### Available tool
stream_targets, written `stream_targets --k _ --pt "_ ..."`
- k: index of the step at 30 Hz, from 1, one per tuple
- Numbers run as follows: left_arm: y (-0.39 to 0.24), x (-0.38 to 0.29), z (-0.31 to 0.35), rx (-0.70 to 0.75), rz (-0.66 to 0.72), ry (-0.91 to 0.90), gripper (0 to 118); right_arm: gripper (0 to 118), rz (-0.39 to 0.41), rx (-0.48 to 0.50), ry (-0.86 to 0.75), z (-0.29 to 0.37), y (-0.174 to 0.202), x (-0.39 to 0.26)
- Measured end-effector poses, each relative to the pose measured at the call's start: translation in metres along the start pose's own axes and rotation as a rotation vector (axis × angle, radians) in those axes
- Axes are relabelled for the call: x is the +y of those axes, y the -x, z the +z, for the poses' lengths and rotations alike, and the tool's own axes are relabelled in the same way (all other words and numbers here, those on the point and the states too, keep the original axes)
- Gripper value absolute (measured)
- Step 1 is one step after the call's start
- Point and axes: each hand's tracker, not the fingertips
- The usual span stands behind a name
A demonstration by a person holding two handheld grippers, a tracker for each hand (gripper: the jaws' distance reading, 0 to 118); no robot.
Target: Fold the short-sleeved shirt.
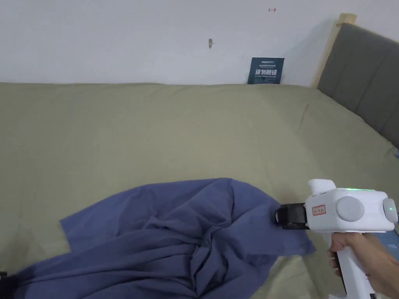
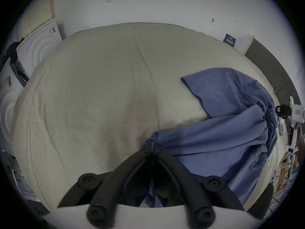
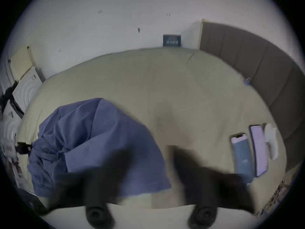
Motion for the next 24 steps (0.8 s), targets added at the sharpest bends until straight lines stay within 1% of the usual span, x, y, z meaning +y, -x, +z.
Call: stream_targets --k 1,2,3,4,5,6,7,8,9,11,13,18,19,20,21,22,24 --pt "0.0 0.0 0.0 0.0 0.004 0.001 1 101 0.039 -0.056 0.037 0.001 0.0 -0.006" --pt "0.002 0.001 -0.002 -0.002 0.006 0.003 1 101 0.067 -0.064 0.064 0.002 -0.001 -0.014" --pt "0.002 0.002 -0.003 -0.003 0.009 0.005 1 98 0.077 -0.065 0.078 0.007 -0.003 -0.024" --pt "0.002 0.002 -0.003 -0.006 0.012 0.007 1 94 0.065 -0.065 0.074 -0.045 0.009 -0.005" --pt "0.003 0.003 -0.002 -0.009 0.016 0.008 1 85 0.037 -0.053 0.055 -0.04 0.008 -0.005" --pt "0.006 0.004 -0.002 -0.013 0.021 0.011 1 46 0.018 -0.033 0.041 -0.032 0.008 -0.002" --pt "0.008 0.006 0.002 -0.017 0.028 0.011 1 1 0.032 -0.003 0.009 -0.022 0.009 -0.003" --pt "0.009 0.007 0.007 -0.019 0.043 0.012 1 1 0.069 -0.026 -0.034 -0.012 0.01 -0.002" --pt "0.012 0.008 0.016 -0.027 0.063 -0.009 1 1 0.141 -0.08 -0.095 0.003 0.012 -0.003" --pt "0.023 0.012 0.048 -0.045 0.091 -0.095 1 1 0.145 -0.036 -0.131 0.037 0.009 0.003" --pt "0.033 0.018 0.084 -0.061 0.125 -0.147 1 1 0.148 -0.055 -0.201 0.073 0.009 0.009" --pt "0.051 0.028 0.197 0.029 0.107 -0.304 1 1 0.103 0.009 -0.324 0.17 -0.006 0.026" --pt "0.054 0.03 0.218 0.052 0.101 -0.338 1 1 0.106 0.017 -0.35 0.188 -0.006 0.027" --pt "0.057 0.032 0.24 0.08 0.102 -0.374 1 1 0.122 -0.001 -0.42 0.219 0.005 0.018" --pt "0.061 0.034 0.257 0.089 0.107 -0.401 1 1 0.125 0.005 -0.446 0.236 0.007 0.018" --pt "0.067 0.036 0.273 0.086 0.121 -0.437 1 1 0.133 0.006 -0.468 0.254 0.01 0.017" --pt "0.071 0.041 0.305 0.086 0.129 -0.468 1 1 0.119 0.021 -0.467 0.273 0.004 0.024"
